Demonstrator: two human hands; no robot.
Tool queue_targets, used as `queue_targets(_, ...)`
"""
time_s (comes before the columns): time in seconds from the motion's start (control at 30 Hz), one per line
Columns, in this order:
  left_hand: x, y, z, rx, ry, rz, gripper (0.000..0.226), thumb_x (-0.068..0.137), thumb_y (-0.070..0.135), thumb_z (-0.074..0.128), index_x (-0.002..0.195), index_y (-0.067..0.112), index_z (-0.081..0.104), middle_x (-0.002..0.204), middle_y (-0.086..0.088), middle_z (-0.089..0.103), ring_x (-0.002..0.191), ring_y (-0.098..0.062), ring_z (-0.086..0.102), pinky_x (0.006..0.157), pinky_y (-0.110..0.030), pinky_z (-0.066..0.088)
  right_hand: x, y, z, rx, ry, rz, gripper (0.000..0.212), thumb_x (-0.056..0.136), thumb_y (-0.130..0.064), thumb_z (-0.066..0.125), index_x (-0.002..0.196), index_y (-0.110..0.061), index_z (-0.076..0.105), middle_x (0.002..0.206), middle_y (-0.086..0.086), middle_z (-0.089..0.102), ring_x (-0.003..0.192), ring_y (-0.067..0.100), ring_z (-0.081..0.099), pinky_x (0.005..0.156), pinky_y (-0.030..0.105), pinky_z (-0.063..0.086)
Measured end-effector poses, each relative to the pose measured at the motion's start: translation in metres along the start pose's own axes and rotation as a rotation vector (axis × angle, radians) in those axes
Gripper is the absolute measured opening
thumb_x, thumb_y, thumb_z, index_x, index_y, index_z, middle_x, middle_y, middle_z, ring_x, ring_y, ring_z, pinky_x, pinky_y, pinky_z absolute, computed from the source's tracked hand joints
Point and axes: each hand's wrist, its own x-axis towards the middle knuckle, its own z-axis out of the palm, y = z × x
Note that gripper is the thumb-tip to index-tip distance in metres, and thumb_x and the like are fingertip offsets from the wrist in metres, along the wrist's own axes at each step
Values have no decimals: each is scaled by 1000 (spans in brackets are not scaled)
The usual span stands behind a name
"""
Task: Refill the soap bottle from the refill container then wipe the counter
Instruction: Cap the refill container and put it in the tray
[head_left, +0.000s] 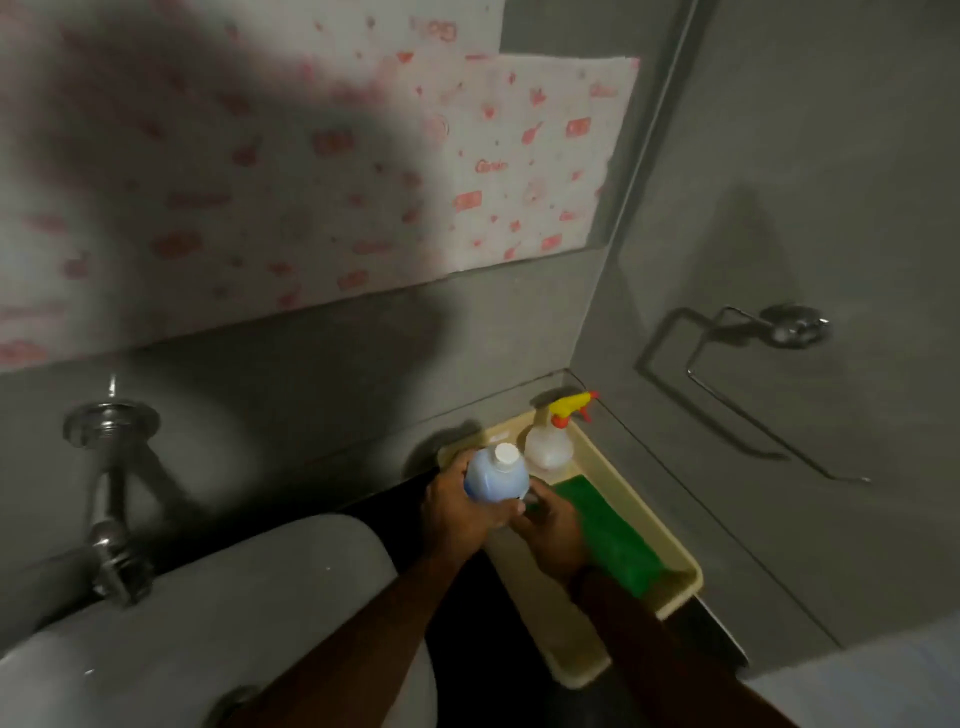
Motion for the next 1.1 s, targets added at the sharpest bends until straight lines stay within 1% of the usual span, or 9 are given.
queue_targets(0.07,30,-10,19,-16,-40,-44,105,43,64,86,136,23,61,137,-6,67,126,-28,63,102,-49,54,37,25,-6,-14,-73,38,35,95,-5,68,130,-9,64,126,2,69,119,19,65,96,31,55)
queue_targets(0.2,69,-27,47,-23,-26,-166,83,58,49,90,132,29,57,138,-6,64,127,-31,61,102,-41,51,83,60,-1,14,-103,118,44,94,2,68,128,-22,56,119,-11,63,115,26,60,88,22,54)
queue_targets(0.33,96,-43,67,-34,34,-216,70,74,19,94,134,19,57,143,-15,61,132,-37,57,106,-44,48,115,88,6,-3,-158,197,49,97,5,63,143,1,48,140,24,56,127,37,55,103,42,47)
queue_targets(0.53,118,-66,82,-42,78,-292,88,69,8,95,145,4,51,148,-19,56,137,-38,53,111,-44,45,138,112,11,14,-196,201,39,96,-1,66,135,-1,60,131,23,65,123,39,60,95,27,47)
queue_targets(0.67,126,-69,85,-68,-15,-319,109,61,41,98,148,1,45,150,-11,51,139,-31,50,111,-37,42,145,125,16,29,-193,237,33,99,-5,63,132,-4,63,132,19,65,122,33,59,81,1,43)
queue_targets(0.7,125,-70,86,-58,-9,-323,103,67,33,96,149,2,43,151,-13,51,140,-32,50,108,-33,42,147,127,18,33,-205,264,33,100,-5,61,133,-4,62,134,19,64,125,33,58,82,1,42)
queue_targets(0.8,121,-73,82,-14,63,-231,95,75,4,90,154,13,39,147,-15,56,135,-33,56,106,-34,45,143,128,21,36,-225,333,37,102,-10,60,139,-7,58,141,15,59,133,31,52,99,15,37)
queue_targets(0.93,88,-68,79,-27,207,-62,92,70,19,94,148,16,47,145,-7,57,132,-22,58,110,-43,49,101,139,-9,-83,-78,297,56,95,-21,71,147,-16,51,148,8,54,138,27,48,116,43,39)
queue_targets(1.1,6,-81,111,423,-88,88,77,93,47,63,155,40,19,166,-1,31,155,-23,27,124,-47,31,50,172,-53,-691,-225,112,84,93,-57,52,162,-28,14,170,-1,12,157,26,6,125,54,17)
